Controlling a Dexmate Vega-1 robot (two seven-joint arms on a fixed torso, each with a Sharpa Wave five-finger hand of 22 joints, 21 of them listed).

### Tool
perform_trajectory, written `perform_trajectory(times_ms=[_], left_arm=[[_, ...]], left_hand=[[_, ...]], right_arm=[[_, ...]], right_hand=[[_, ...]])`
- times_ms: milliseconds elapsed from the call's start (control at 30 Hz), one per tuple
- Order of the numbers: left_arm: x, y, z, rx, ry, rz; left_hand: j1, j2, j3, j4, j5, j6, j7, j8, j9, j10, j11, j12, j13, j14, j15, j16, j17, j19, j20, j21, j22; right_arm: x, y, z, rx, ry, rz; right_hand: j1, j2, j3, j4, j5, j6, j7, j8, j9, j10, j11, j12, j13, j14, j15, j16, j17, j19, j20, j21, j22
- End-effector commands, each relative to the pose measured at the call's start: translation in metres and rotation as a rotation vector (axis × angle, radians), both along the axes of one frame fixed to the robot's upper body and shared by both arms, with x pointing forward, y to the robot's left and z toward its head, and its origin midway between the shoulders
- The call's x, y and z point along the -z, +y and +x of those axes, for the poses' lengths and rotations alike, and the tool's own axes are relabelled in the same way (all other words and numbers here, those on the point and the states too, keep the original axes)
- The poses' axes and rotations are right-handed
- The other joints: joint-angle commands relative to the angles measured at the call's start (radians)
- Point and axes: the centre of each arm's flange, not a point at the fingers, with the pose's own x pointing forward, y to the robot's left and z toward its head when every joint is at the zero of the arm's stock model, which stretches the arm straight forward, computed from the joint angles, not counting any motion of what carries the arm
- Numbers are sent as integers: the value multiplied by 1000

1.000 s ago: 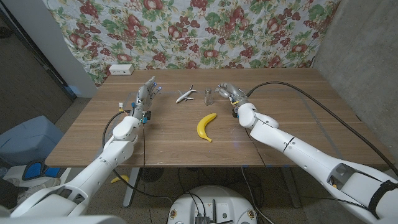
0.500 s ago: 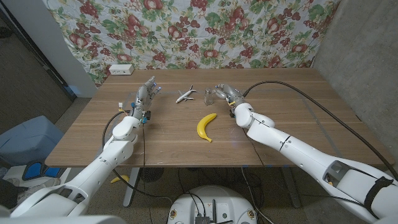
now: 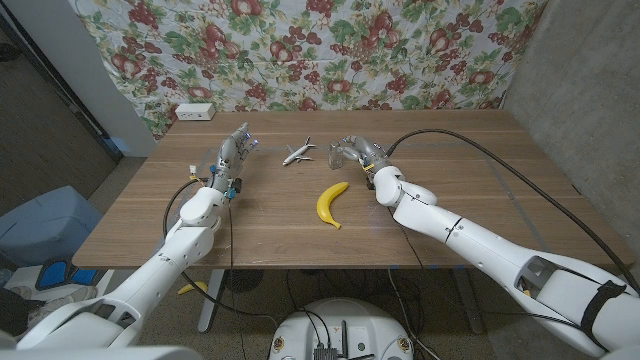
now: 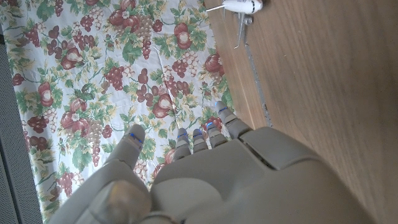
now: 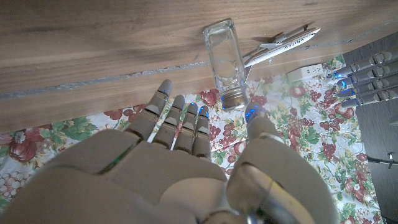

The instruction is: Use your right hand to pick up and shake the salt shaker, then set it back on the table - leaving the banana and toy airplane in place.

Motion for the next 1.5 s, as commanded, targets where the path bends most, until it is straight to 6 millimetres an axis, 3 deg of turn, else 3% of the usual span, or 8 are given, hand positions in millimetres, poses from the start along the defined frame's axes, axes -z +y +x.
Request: perform_trajectory(times_ms=[33, 267, 367, 900, 1500], left_arm=[[1, 2, -2, -2, -2, -4], [1, 4, -3, -3, -4, -4], [1, 4, -3, -3, -3, -2], [-1, 6, -1, -2, -8, 0], [-2, 7, -3, -10, -7, 0]], left_hand=[[-10, 32, 5, -6, 0, 2, -4, -3, 4, 6, -2, -4, 4, 4, -18, -2, 3, 13, 0, -3, 1], [-10, 32, 5, -7, 0, 2, -3, -3, 4, 6, -3, -4, 4, 4, -18, -2, 3, 14, -1, -5, 1], [-10, 32, 6, -7, 0, 2, -3, -3, 4, 5, -4, -4, 4, 4, -18, -2, 3, 14, -1, -6, 1], [-11, 33, 7, -10, 0, 1, -2, -4, 4, 5, -5, -4, 4, 4, -19, -2, 3, 16, 0, -9, 2], [-11, 33, 8, -12, -1, 2, -2, -3, 4, 5, -4, -4, 4, 5, -19, -2, 3, 18, 1, -13, 2]], right_arm=[[-1, 7, 1, 13, -11, -29], [0, 12, 2, 31, -12, -38], [1, 14, 3, 48, -21, -41], [3, 21, 13, 85, -12, -54], [7, 24, 26, 126, 27, -87]], right_hand=[[12, 0, -6, -2, -2, -5, -1, 1, 3, 3, -8, 0, 6, 14, -57, 4, 5, 11, -1, 5, 6], [25, -10, -9, -3, -4, -12, -3, -1, 3, 5, -9, 1, 6, 14, -56, 6, 6, 8, 6, 3, 7], [35, -24, -17, -1, -9, -9, 8, 2, 3, 16, 1, 5, 7, 17, -44, 8, 8, 14, 25, 4, 8], [61, -44, -28, 4, -15, 5, 6, 9, 3, 44, -4, 17, 15, -6, -34, 3, 12, 2, 43, -5, 8], [77, -54, -40, 10, -19, 20, 8, 16, 3, 98, -19, 41, 29, 0, -34, 8, 16, 2, 47, -11, 8]])
